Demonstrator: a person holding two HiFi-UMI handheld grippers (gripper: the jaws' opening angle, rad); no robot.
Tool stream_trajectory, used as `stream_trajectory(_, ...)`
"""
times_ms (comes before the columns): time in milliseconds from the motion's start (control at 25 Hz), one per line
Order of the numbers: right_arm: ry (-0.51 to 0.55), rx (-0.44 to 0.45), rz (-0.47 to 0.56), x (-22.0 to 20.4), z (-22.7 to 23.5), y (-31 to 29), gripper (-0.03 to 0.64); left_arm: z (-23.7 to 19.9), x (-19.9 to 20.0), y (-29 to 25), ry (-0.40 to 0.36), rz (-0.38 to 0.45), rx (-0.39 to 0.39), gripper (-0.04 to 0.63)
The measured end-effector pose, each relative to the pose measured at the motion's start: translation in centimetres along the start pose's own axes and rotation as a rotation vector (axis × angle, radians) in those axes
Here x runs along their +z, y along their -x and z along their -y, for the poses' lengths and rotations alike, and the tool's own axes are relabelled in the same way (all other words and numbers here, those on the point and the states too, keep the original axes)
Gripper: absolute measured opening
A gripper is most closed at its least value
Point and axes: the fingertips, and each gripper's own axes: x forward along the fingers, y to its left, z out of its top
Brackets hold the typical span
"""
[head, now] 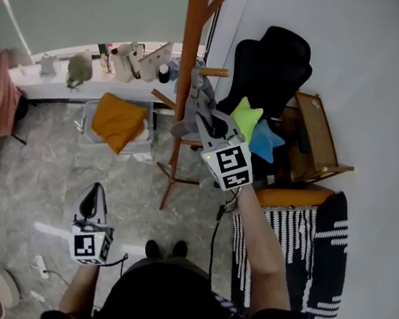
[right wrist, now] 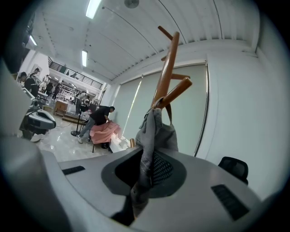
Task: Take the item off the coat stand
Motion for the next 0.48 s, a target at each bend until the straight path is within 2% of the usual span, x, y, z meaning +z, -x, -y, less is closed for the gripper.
stream_trajectory(480,-0.014,-0.055,0.068,3.7,2.8,3.4,0.032,0.6,0.2,-0.7,-0.006,0.004,-0.02,0.023)
